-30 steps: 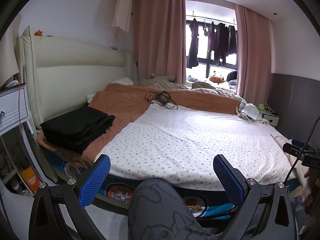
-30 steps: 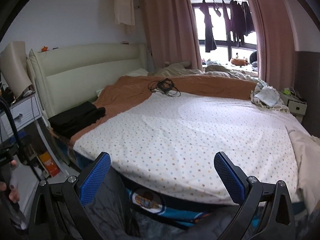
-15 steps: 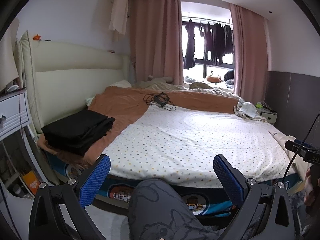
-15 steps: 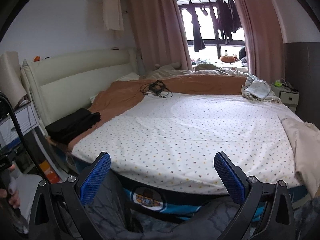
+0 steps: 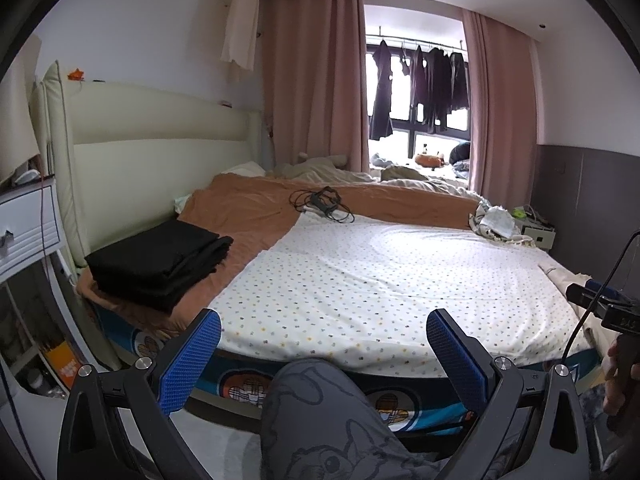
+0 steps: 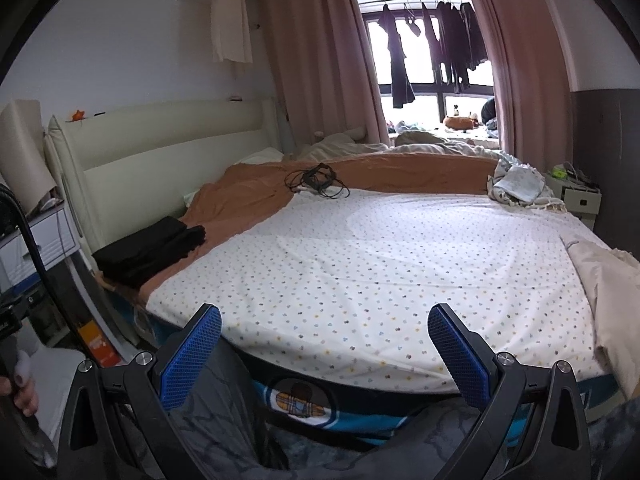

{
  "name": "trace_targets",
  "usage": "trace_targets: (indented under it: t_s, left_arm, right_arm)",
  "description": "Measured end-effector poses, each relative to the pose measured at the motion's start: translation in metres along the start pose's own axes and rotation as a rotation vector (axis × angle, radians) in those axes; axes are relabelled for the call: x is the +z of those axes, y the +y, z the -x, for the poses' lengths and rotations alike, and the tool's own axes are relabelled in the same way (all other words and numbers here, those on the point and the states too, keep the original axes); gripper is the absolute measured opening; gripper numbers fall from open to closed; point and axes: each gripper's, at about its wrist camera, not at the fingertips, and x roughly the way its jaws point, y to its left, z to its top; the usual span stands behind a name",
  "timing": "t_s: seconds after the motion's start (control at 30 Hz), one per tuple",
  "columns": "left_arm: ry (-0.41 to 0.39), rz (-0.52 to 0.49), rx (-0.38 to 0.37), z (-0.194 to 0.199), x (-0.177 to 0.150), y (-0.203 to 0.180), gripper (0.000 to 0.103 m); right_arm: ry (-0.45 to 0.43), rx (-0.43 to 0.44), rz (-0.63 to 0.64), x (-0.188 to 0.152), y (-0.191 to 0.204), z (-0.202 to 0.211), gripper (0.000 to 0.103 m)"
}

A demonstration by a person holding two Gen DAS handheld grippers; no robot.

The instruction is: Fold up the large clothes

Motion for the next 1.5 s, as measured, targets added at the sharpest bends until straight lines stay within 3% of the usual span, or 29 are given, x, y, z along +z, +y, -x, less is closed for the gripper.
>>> trace_targets:
  t_s: [0.4,1.5]
  left_arm:
    - [-0.001,0.006,-0.001,0.002,-0.001,-0.001,0.103]
    - [-0.009,-0.001,-0.004,0.006,-0.002,-0.004,0.103]
  right_arm:
    - [-0.01,-0.013,-0.019,0.0,-0.002,0.0,0.103]
    - [0.059,0.05,-0.056,-0.006,-0.001,-0.01,0.103]
